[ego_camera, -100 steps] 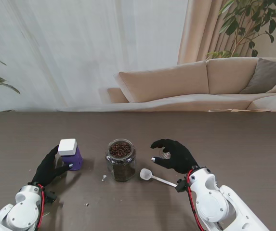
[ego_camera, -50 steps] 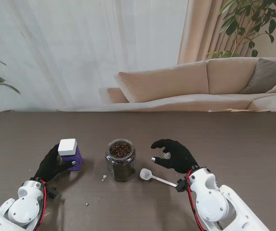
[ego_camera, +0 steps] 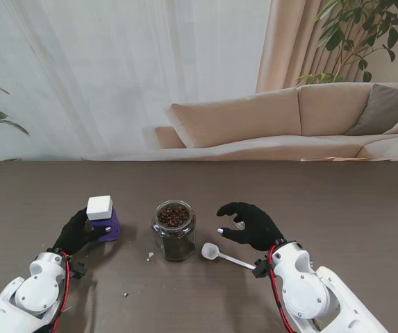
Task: Portion coffee beans from the glass jar into the coffee jar
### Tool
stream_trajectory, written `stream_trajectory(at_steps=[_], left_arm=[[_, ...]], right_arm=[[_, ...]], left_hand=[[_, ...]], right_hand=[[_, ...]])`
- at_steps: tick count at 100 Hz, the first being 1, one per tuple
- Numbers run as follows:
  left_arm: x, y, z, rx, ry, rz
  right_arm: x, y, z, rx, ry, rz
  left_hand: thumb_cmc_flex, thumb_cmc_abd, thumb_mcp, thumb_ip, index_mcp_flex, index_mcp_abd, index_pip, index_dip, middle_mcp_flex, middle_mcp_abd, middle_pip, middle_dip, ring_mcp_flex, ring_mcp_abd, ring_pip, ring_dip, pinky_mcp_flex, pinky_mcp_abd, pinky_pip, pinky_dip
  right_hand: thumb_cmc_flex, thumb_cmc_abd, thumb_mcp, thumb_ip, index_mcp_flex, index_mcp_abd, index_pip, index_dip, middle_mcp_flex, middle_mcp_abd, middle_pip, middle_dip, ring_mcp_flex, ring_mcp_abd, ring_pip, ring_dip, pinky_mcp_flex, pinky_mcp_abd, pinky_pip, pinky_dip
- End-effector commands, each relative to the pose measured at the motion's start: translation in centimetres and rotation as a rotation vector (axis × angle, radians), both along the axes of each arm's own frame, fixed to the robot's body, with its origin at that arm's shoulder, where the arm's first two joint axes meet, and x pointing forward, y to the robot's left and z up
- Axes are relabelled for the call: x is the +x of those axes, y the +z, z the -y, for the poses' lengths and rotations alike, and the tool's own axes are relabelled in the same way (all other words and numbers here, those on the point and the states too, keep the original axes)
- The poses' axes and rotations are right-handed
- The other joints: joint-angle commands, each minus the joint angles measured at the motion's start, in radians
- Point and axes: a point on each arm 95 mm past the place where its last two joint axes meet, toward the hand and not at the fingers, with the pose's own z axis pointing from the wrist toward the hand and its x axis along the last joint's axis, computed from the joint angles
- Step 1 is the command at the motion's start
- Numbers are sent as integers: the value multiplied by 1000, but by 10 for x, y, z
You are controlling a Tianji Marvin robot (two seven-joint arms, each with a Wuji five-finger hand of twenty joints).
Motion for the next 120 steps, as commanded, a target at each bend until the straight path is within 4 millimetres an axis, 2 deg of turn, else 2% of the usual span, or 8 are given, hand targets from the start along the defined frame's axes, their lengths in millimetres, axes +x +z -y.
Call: stream_trajectory(at_steps=[1,14,19,26,41,64,88,120], left_arm=[[4,-2,6,-10,-10,-10],[10,-2,9,-1,3,22],[12,-2,10,-7,5,34],[16,0,13,-13,18,55],[24,3,19,-28,23,71],[32,10,30,-59,20,110],[34,20,38,-78,2,149],[32,43,52,-121,-59,173]], right_arm=[[-2,-3,-3,-1,17,-14],[-1,-3,-3,1,16,-15],[-1,-3,-3,2,15,-15],[-1,-3,-2,5,14,-16],[-1,-3,-2,10,12,-16],[0,-2,0,20,5,-14],[0,-2,1,27,3,-17],[1,-2,3,37,-5,-25]], left_hand=[[77,15,75,-7,81,-4,97,68,55,-20,23,38,58,9,24,29,-22,-76,47,93],[117,25,129,-18,197,60,306,221,208,10,87,110,169,36,141,137,60,-96,169,230],[197,14,52,-46,236,62,403,331,266,27,110,145,199,49,203,178,73,-90,262,288],[291,17,-41,-24,271,78,603,346,351,53,150,205,239,82,304,217,64,-77,451,323],[322,24,3,-24,360,133,805,345,478,88,188,272,314,140,432,242,65,-44,762,249],[333,-15,92,-29,392,212,851,321,623,107,186,643,433,205,523,292,165,43,918,200],[339,-35,132,-30,408,239,865,323,690,122,191,725,516,248,560,322,236,114,974,209],[364,-42,159,-32,389,339,871,355,728,191,221,810,612,334,620,388,347,298,998,274]], right_hand=[[5,31,9,18,-11,-1,14,-7,-24,12,6,-10,5,3,7,5,-493,-9,9,10],[5,34,9,18,-13,0,15,-7,-24,14,7,-9,6,5,7,5,-494,-10,9,9],[5,36,10,18,-14,0,15,-7,-24,12,7,-10,7,5,8,5,-493,-10,10,9],[5,36,10,18,-14,0,15,-7,-24,13,7,-10,7,5,8,5,-493,-9,10,9],[5,42,9,19,-16,1,16,-8,-25,12,7,-10,7,7,9,5,-494,-10,10,9],[4,46,8,20,-14,1,17,-9,-23,15,8,-10,8,6,9,5,-494,-9,11,8],[0,53,8,20,-15,1,16,-10,-22,15,7,-11,10,5,9,6,-492,-9,12,8],[-2,61,7,22,-13,6,16,-11,-18,16,8,-11,13,8,11,6,-490,-8,15,8]])
